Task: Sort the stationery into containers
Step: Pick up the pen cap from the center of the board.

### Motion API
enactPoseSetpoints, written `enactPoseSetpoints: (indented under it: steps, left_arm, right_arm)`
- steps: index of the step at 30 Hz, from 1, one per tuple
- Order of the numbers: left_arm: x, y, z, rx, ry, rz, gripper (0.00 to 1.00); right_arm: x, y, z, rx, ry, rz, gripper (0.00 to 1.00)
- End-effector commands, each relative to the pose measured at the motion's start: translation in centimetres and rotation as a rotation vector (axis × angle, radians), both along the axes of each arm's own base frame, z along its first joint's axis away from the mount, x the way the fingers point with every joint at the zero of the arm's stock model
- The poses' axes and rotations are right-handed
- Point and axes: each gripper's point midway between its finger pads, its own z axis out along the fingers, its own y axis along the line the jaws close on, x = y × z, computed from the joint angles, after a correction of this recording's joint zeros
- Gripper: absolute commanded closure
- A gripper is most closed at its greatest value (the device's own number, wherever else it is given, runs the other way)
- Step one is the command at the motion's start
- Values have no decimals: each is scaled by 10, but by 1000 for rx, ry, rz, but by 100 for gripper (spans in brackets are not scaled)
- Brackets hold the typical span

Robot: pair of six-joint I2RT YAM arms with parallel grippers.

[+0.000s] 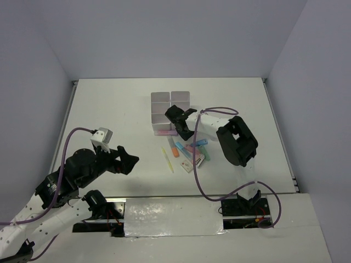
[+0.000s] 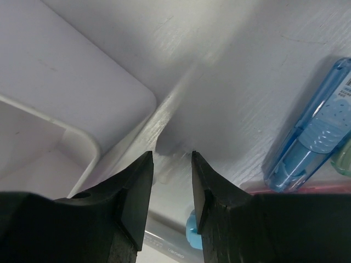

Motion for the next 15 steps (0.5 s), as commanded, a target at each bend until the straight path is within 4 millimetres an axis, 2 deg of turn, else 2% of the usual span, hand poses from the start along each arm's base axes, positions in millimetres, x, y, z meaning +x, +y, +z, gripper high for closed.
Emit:
enactPoseSetpoints:
  steps: [1,15]
  left_arm:
    - [1,-4,12,-37,-43,-15,1]
    - [1,0,13,-42,-47,5,1]
  right_arm:
    - [6,1,0,0,-3,-46,59]
    - [-9,-4,-12,9,56,-31,67]
